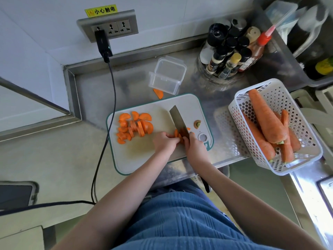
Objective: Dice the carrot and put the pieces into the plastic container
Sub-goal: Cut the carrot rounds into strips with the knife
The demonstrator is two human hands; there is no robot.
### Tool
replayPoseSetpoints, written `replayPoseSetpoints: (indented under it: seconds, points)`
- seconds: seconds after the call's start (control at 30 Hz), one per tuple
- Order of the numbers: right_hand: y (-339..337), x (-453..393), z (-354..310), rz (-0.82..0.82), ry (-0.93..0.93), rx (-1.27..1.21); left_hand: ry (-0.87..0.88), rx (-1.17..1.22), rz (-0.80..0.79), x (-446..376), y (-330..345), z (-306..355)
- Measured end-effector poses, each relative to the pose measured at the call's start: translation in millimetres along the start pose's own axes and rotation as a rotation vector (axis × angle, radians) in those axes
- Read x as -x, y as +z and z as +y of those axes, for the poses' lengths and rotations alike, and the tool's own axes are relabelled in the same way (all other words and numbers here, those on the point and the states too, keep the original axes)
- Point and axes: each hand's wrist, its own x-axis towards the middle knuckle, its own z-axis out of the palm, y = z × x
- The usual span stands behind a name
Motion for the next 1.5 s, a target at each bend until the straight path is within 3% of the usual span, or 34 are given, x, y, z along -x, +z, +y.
replayPoseSetpoints:
  seconds: [0.17,0.3,0.4,0.47,0.6,0.67,0.8,1.0,1.13,1.3,1.5]
  points:
    - [-20.2,-0.1,2.7,-0.038,-0.048,-0.003,-0.037,0.059,-0.015,0.2,1.3,-2.7]
    - [-29.1,10.1,10.4,0.088,-0.096,-0.108,-0.077,0.114,-0.072,2.6,4.8,-6.7]
    - [-34.1,16.6,19.3,0.213,-0.024,-0.221,-0.041,0.103,-0.160,-0.3,0.8,-16.0]
    - [-36.7,21.3,28.3,0.261,0.023,-0.270,0.188,-0.155,-0.149,-2.6,-12.0,-21.8]
    - [-37.4,28.7,41.2,0.275,0.078,-0.295,0.903,-0.792,0.018,-20.1,-38.7,-23.6]
    - [-35.1,31.2,44.2,0.268,0.081,-0.278,1.042,-0.932,-0.086,-30.8,-39.7,-12.4]
    - [-28.8,33.9,44.4,0.231,0.107,-0.294,0.935,-0.968,-0.363,-46.8,-31.6,14.3]
    - [-27.5,33.6,39.5,0.212,0.139,-0.261,0.953,-0.901,-0.492,-49.9,-16.0,21.4]
    - [-30.0,31.2,37.6,0.226,0.148,-0.259,1.013,-0.902,-0.499,-42.4,-2.5,17.6]
    - [-30.4,30.2,37.0,0.244,0.156,-0.259,1.127,-0.922,-0.377,-43.6,-7.1,8.7]
    - [-26.5,29.7,38.2,0.225,0.178,-0.234,1.076,-0.852,-0.268,-32.7,-3.6,-4.2]
